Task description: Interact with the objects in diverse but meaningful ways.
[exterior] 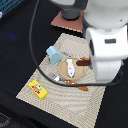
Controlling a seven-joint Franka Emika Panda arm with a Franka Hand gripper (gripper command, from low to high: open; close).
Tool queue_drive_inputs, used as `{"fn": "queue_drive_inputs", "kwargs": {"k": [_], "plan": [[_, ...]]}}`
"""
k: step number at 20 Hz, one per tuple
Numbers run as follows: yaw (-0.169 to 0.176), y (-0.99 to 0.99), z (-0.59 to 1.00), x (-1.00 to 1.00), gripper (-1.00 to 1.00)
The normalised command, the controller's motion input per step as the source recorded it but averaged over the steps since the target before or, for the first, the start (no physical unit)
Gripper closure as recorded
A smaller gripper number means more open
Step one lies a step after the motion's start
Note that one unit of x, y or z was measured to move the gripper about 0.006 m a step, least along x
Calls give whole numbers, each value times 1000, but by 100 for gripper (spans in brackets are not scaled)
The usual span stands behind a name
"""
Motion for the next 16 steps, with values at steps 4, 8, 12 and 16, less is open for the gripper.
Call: {"fn": "queue_drive_inputs", "kwargs": {"k": [4,8,12,16], "plan": [[0,967,76,-597,100],[0,916,1,-665,100],[0,910,0,-659,100],[0,908,0,-646,100]]}}
